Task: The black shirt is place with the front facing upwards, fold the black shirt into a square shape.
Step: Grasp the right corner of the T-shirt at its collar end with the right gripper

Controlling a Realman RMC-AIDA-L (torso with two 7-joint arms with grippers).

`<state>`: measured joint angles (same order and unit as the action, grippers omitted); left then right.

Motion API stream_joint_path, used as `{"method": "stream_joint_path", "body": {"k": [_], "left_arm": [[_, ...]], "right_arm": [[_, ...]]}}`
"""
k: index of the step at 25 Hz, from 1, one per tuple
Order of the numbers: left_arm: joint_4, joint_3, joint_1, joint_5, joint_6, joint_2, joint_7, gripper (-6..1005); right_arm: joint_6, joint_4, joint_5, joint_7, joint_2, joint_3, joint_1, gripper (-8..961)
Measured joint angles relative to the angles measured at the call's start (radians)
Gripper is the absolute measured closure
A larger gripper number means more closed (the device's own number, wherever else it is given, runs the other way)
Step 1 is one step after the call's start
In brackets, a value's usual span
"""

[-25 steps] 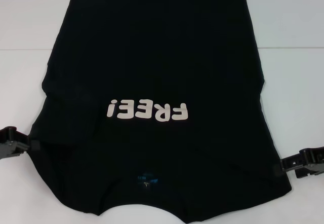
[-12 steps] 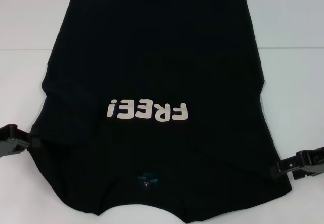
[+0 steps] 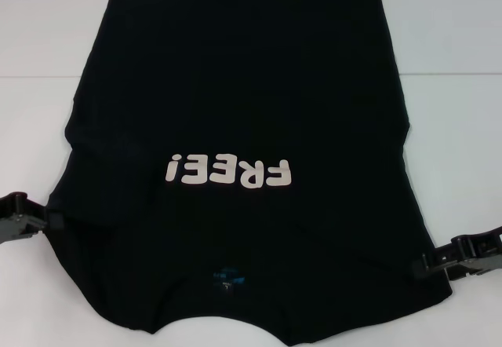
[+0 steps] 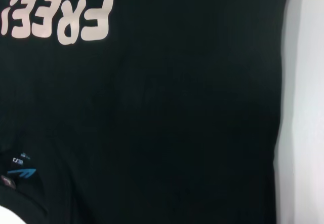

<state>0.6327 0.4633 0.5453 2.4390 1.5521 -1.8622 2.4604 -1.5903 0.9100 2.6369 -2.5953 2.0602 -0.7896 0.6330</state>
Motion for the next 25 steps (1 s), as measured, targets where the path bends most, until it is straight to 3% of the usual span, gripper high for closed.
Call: {"method": "stream_joint_path", "body": {"k": [16,25], "left_arm": [[-0.001,0.0,0.0,0.0,0.001,0.0,0.0,970],[-0.001,0.0,0.002,0.0,0.003,0.0,0.0,971]], "right_arm": [[0.01,-0.031,-0.024,0.014,0.001,-0.006,0.009,154],[0.009,-0.078,-0.082,0.032,-0.017,-0.009,0.011,154]]}}
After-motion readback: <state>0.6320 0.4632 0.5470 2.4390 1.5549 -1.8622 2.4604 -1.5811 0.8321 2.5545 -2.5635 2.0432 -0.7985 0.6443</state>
